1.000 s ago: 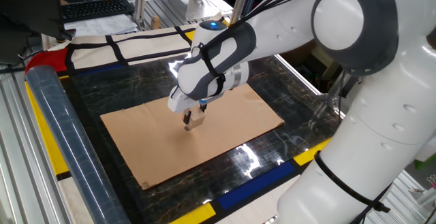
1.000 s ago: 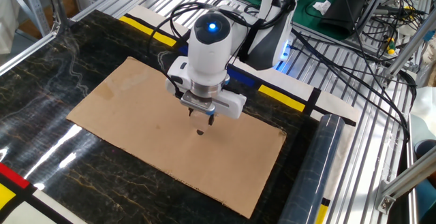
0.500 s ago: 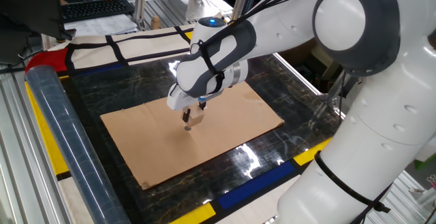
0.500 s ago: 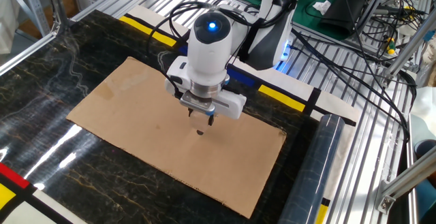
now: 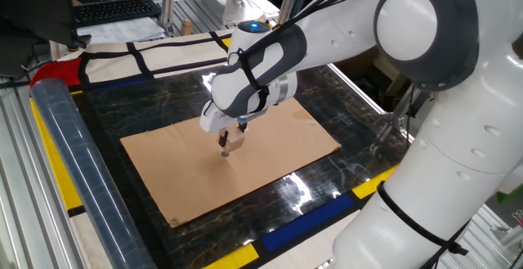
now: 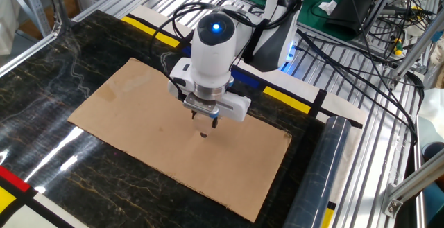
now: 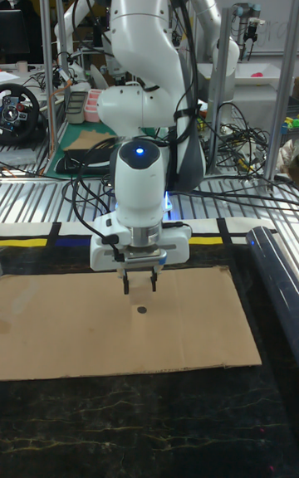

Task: Grab the block and place it at the designated location

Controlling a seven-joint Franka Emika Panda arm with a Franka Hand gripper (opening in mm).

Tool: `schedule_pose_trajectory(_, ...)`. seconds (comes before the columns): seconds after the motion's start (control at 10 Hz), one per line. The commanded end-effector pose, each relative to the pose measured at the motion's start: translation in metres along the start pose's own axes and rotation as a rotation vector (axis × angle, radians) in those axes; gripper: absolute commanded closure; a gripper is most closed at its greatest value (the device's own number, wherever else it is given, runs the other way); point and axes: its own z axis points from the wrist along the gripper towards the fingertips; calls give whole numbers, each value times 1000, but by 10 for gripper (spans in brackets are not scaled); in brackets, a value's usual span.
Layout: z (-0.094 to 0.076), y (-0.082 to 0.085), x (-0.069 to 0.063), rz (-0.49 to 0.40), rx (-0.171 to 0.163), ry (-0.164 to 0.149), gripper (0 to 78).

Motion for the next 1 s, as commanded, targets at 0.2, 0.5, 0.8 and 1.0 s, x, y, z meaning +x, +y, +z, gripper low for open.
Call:
schedule_pose_trajectory(0.2, 3, 1, -2, -3, 1, -9, 765)
schedule_pose_trajectory(0.5, 3, 1, -2, -6, 0, -10, 765)
schedule_pose_trajectory(0.8, 3, 1, -2, -4, 0, -10, 765)
schedule_pose_trajectory(1.0, 3, 1, -2, -5, 1, -12, 765)
